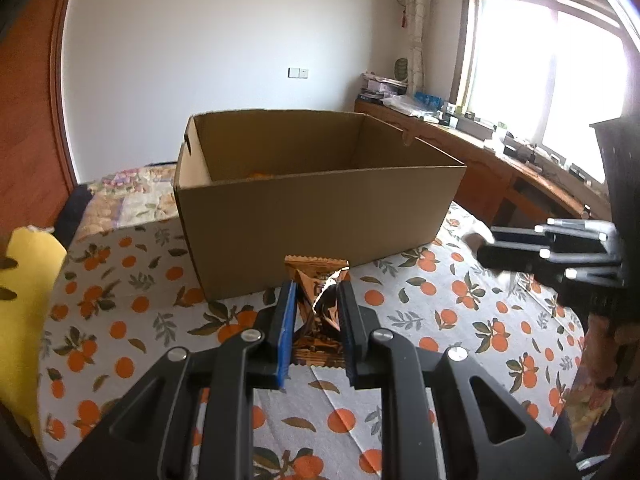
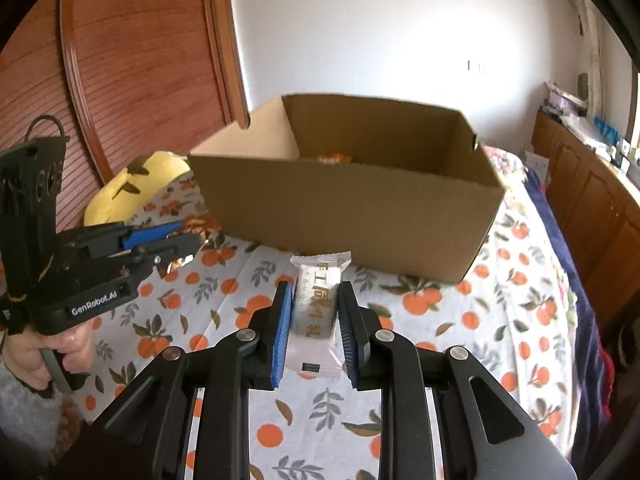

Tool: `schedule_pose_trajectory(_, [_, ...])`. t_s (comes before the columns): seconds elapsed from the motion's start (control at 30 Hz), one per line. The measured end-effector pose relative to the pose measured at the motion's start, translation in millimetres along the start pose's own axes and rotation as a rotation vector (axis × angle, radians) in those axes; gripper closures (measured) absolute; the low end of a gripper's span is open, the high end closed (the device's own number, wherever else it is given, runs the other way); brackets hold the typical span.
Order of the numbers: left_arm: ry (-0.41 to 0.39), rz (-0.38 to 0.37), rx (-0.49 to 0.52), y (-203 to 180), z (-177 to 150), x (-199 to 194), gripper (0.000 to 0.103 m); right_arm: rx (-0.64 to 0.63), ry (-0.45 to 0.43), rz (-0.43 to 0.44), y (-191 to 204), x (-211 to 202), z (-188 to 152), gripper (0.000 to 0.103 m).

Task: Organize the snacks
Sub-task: 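Lift both bars and carry them over the cardboard box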

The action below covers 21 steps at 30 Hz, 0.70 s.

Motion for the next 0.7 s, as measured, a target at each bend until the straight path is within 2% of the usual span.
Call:
schedule_pose_trajectory(0.37, [-0.059,0.045,0.064,-4,41,-29,0.084,-0.073,-0.051,0.007,2,-22,41,0.082])
schedule_pose_trajectory(0.47, [-0.075,0.051,0.055,-1,51,-32,0.084,-0.075,-0.066,0.036,1,-25,51,0.082])
schedule_pose_trajectory(0.7, [-0.1,0.063,0.051,5,78,-31,0.084,-0.137,-0.099,0.032,7,-31,78,0.082])
Point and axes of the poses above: each gripper's, at about its wrist camera, not at the fingertips, and x roughly the way its jaws point, y to its left, z to its top, the point moved 2 cm from there along x, roughly the way its jaws point, and after that the axes turned 12 degrees about z, right-handed, at the moved point
